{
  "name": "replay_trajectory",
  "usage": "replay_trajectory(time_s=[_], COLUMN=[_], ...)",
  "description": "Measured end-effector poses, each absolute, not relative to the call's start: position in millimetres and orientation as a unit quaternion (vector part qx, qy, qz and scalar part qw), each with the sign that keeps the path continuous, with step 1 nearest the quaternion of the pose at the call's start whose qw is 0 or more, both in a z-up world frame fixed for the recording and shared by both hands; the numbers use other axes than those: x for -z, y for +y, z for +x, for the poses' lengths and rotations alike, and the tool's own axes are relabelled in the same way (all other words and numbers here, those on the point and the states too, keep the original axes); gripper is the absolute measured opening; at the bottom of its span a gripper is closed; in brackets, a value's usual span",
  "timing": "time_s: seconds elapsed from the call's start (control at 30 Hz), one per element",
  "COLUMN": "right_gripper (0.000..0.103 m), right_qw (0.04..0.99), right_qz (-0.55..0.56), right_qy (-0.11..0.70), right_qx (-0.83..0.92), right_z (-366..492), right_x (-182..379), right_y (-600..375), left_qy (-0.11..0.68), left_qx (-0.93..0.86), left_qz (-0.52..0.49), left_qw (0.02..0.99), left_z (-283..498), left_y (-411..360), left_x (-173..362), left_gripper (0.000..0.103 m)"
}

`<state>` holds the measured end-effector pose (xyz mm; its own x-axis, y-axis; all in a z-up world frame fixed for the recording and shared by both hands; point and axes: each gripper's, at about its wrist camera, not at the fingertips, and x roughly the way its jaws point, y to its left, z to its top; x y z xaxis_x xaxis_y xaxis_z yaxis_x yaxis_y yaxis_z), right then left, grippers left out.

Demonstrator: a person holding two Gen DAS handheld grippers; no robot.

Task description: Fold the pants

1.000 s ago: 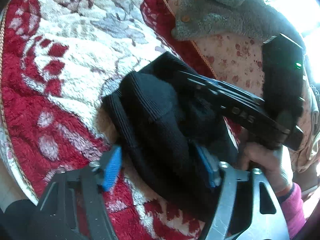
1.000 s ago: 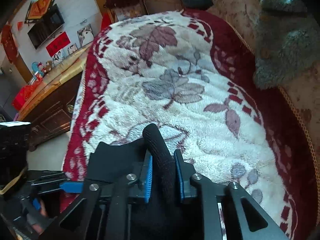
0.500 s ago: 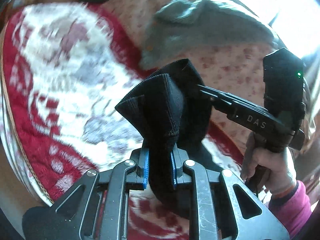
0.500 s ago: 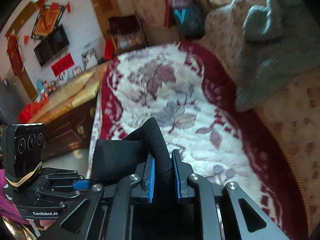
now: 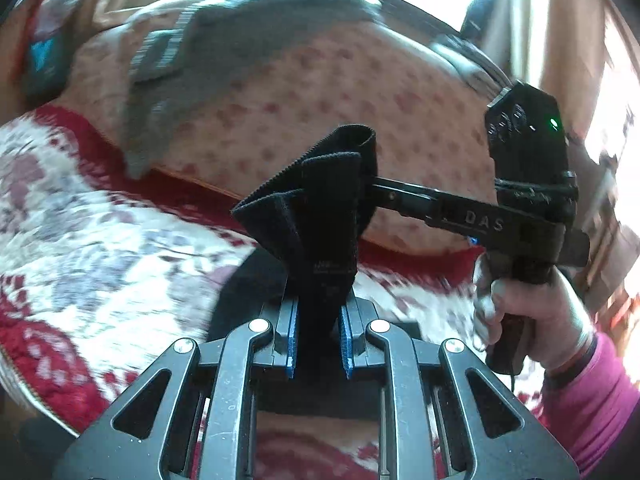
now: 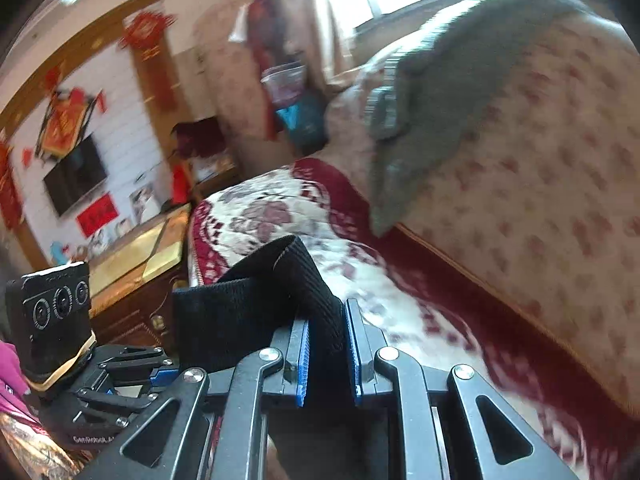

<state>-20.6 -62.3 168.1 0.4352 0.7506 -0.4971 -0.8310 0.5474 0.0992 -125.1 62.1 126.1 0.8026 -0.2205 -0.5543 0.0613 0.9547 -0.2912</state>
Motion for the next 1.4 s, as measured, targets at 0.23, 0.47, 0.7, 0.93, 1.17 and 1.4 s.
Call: replay_trajectory(time_s=[0.23, 0.47, 0.7, 0.93, 1.17, 1.4], right_gripper=[0.015, 0.015, 0.026, 0.035, 0.035, 0.035], right_qw=[0.875, 0.886, 0.891, 0.895, 0.884, 0.889], right_qz=[0.008, 0.066, 0.117, 0.142, 0.05, -0.06], right_qy=[0.299, 0.342, 0.368, 0.323, 0.332, 0.367], right_qx=[-0.38, -0.305, -0.238, -0.274, -0.326, -0.267], right_z=[-33, -19, -18, -64, -85, -89], right_x=[-105, -41, -36, -77, -89, -50], right_y=[-179, -238, -267, -262, -186, -160], left_qy=[0.345, 0.393, 0.407, 0.368, 0.391, 0.417], left_qx=[0.115, 0.115, 0.185, 0.127, 0.061, 0.027], left_qz=[-0.053, 0.006, -0.027, -0.057, -0.105, -0.098], left_qw=[0.93, 0.912, 0.894, 0.919, 0.912, 0.903], left_z=[-120, -113, -134, -137, -104, -98], left_y=[-23, -70, -50, 13, 51, 61], left_x=[-80, -42, -60, -96, -78, -39], left_gripper=[0.016, 0.02, 0.049, 0.05, 0.052, 0.052])
